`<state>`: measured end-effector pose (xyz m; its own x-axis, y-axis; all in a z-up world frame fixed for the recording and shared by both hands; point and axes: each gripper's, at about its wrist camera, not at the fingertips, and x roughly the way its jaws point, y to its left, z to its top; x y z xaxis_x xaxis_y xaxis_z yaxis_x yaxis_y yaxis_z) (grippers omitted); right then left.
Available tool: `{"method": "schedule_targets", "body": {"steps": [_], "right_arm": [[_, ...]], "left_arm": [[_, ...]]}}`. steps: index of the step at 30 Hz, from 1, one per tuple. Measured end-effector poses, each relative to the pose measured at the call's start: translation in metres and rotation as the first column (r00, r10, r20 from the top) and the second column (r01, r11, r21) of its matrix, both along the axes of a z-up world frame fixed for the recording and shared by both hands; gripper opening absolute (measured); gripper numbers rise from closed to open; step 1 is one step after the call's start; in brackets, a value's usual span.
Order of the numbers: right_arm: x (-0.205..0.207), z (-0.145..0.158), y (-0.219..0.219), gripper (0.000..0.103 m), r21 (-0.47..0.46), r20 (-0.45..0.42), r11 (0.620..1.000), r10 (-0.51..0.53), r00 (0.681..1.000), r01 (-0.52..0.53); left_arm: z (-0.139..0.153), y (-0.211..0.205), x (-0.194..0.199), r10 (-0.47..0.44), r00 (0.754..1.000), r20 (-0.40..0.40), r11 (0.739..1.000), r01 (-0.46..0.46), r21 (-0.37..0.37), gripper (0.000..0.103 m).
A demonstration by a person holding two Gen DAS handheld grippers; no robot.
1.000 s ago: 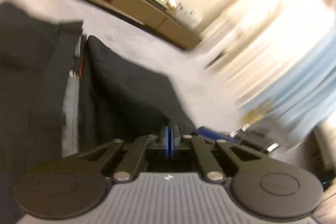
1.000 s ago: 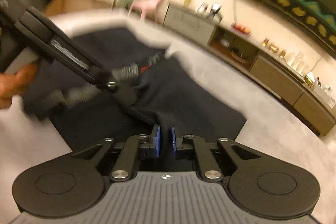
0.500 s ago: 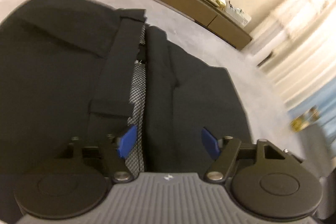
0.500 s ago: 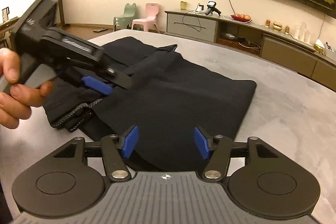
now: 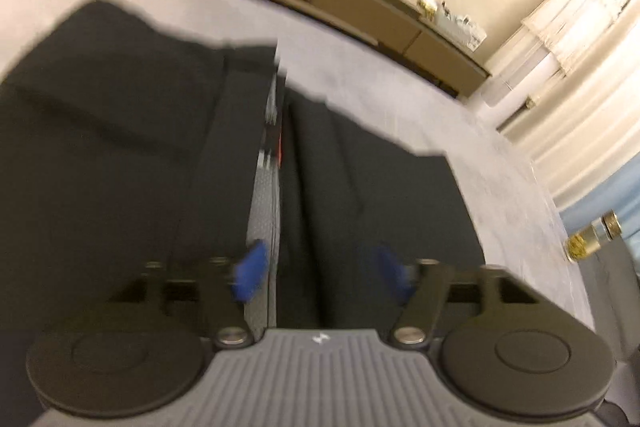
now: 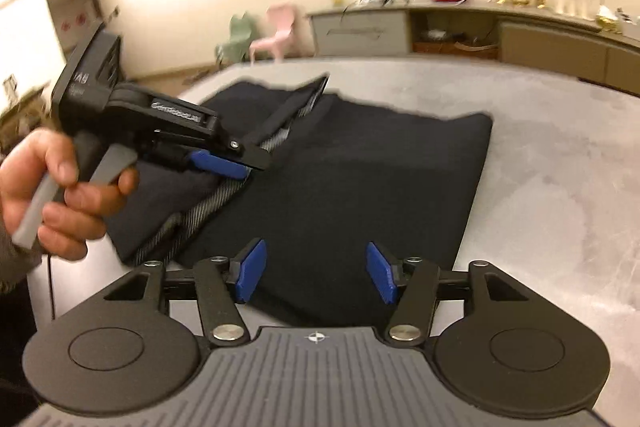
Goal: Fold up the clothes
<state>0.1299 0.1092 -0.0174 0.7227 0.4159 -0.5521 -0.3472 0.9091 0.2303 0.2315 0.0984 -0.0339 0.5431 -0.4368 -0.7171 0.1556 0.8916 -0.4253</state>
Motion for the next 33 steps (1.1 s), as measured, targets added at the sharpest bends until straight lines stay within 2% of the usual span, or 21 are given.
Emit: {"method": "schedule_targets", "body": {"steps": [1,3,5,7,8,10,12,13,16,18,19,20,21,22,23,24,25,26,28,32,33], "right_arm": [[0.0,0.0,0.0,0.062,-0.004,0.006,1.0,-0.011,1.0,0.011],[0.002,-0.003,0.0,0.062,-0.017,0.007,0.999,-0.029,1.0,0.029],[0.003,-0.008,0.0,0.062,-0.03,-0.003,0.999,-0.041,0.999,0.041],[0.003,-0.015,-0.002,0.061,-0.04,-0.03,0.998,-0.039,0.999,0.038],[0.003,-0.017,-0.002,0.061,-0.042,-0.039,0.999,-0.036,0.999,0.034],[0.002,-0.018,-0.002,0.061,-0.049,-0.044,0.998,-0.028,0.999,0.026],[0.003,-0.018,-0.003,0.061,-0.052,-0.045,0.998,-0.029,0.999,0.027],[0.005,-0.018,-0.003,0.061,-0.051,-0.047,0.998,-0.029,0.998,0.027],[0.008,-0.018,-0.002,0.062,-0.049,-0.048,0.998,-0.028,0.998,0.025],[0.009,-0.018,0.001,0.062,-0.055,-0.041,0.998,-0.024,0.999,0.022],[0.008,-0.018,0.001,0.062,-0.057,-0.037,0.998,-0.021,0.999,0.019],[0.007,-0.019,0.0,0.062,-0.058,-0.032,0.998,-0.016,0.999,0.015],[0.006,-0.019,-0.001,0.062,-0.056,-0.031,0.998,-0.011,0.999,0.01],[0.006,-0.017,-0.002,0.062,-0.052,-0.033,0.999,-0.006,0.999,0.005],[0.005,-0.016,-0.003,0.062,-0.045,-0.035,0.999,-0.008,0.999,0.006],[0.005,-0.015,-0.006,0.062,-0.037,-0.038,0.999,-0.012,0.999,0.01],[0.004,-0.014,-0.008,0.062,-0.028,-0.04,0.999,-0.015,0.999,0.014],[0.003,-0.012,-0.011,0.062,-0.018,-0.036,1.0,-0.024,0.999,0.024],[0.001,-0.008,-0.014,0.062,-0.006,-0.021,1.0,-0.029,0.999,0.029],[0.002,-0.014,-0.007,0.061,-0.039,-0.051,0.999,-0.009,0.999,0.007],[0.002,-0.018,-0.004,0.06,-0.054,-0.071,0.999,-0.003,0.997,-0.001]], "left_arm": [[0.003,-0.005,0.008,-0.008,1.0,0.01,1.0,0.008,0.027,0.076],[0.0,-0.028,0.031,-0.026,1.0,-0.002,0.996,0.026,0.091,0.067],[-0.005,-0.047,0.047,-0.081,0.997,-0.005,0.99,0.081,0.116,0.049],[-0.009,-0.065,0.06,-0.145,0.989,-0.001,0.981,0.144,0.129,0.042],[-0.01,-0.071,0.064,-0.181,0.983,-0.005,0.979,0.181,0.099,0.035],[-0.01,-0.067,0.06,-0.233,0.972,-0.006,0.972,0.233,-0.005,0.033],[-0.017,-0.054,0.066,-0.174,0.984,-0.028,0.984,0.175,0.028,0.032],[-0.019,-0.045,0.067,-0.137,0.99,-0.035,0.99,0.139,0.036,0.023],[-0.018,-0.026,0.064,-0.082,0.996,-0.032,0.996,0.083,0.028,0.036],[-0.017,-0.03,0.063,-0.15,0.987,-0.052,0.988,0.148,-0.047,0.029],[-0.015,-0.034,0.062,-0.192,0.98,-0.054,0.977,0.186,-0.1,0.017],[-0.015,-0.034,0.061,-0.209,0.976,-0.053,0.972,0.202,-0.117,0.015],[-0.018,-0.031,0.06,-0.187,0.98,-0.061,0.979,0.181,-0.091,0.016],[-0.02,-0.026,0.06,-0.147,0.986,-0.072,0.988,0.144,-0.047,0.01],[-0.02,-0.02,0.059,-0.114,0.991,-0.072,0.993,0.113,-0.016,0.013],[-0.016,-0.015,0.054,-0.083,0.995,-0.056,0.996,0.084,0.013,0.02],[-0.007,-0.01,0.042,-0.056,0.998,-0.026,0.998,0.057,0.036,0.037],[0.001,-0.008,0.028,-0.057,0.998,0.007,0.997,0.056,0.043,0.044],[0.013,-0.005,-0.003,-0.09,0.994,0.064,0.995,0.087,0.047,0.044],[-0.005,-0.02,-0.035,-0.122,0.992,0.022,0.955,0.112,0.275,0.032],[-0.002,-0.014,-0.044,-0.119,0.992,0.033,0.955,0.105,0.279,0.032]]}}
